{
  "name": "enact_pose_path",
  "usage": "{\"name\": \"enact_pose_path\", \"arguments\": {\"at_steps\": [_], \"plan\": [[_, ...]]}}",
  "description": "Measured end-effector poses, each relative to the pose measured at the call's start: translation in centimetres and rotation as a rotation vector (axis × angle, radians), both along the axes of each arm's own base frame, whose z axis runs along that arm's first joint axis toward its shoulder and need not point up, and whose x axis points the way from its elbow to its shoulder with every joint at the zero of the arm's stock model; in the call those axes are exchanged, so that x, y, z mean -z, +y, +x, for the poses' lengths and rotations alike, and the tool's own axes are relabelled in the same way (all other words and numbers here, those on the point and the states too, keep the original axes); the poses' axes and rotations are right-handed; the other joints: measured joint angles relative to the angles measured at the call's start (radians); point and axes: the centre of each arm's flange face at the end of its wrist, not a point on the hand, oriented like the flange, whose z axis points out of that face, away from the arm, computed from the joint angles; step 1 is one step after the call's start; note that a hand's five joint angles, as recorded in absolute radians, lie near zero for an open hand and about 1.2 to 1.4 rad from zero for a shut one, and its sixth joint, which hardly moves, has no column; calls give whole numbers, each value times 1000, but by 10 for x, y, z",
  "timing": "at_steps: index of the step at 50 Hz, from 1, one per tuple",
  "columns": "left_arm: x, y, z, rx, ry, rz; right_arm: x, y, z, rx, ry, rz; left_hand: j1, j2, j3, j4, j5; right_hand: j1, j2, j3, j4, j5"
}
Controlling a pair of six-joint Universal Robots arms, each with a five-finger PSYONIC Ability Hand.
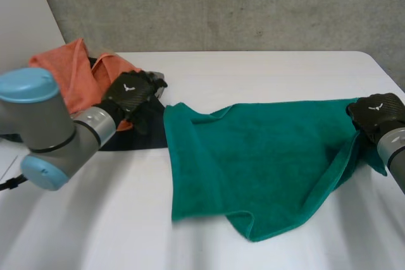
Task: Fold the laundry.
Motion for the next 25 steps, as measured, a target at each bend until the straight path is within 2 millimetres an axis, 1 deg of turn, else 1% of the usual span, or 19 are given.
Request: {"name": "enact_pose_path", "arguments": {"at_steps": [3, 7, 13, 18, 22, 24, 25], "plan": [[20, -12, -4, 10, -67, -17, 4, 1, 0, -1, 2, 12, 38, 41, 42, 41, 42, 0, 0, 0, 0, 0], [38, -22, -6, 3, -129, -37, 8, 1, 0, -1, 4, 23, 68, 74, 77, 71, 74, 0, 0, 0, 0, 0], [51, -33, -7, -28, -163, -53, 10, 1, 0, -2, 5, 28, 101, 111, 116, 109, 113, 0, 0, 0, 0, 0], [57, -43, -9, -37, -170, -67, 11, 2, 0, -3, 5, 30, 193, 194, 195, 189, 191, 0, 0, 0, 0, 0], [61, -49, -11, -35, -180, -79, 11, 2, 0, -3, 5, 33, 399, 389, 386, 379, 375, 0, 0, 0, 0, 0], [64, -50, -12, -33, -186, -83, 12, 2, 0, -3, 5, 33, 405, 395, 391, 385, 381, 0, 0, 0, 0, 0], [65, -51, -12, -31, -190, -85, 12, 3, 0, -3, 5, 34, 546, 529, 525, 523, 518, 0, 0, 0, 0, 0]]}}
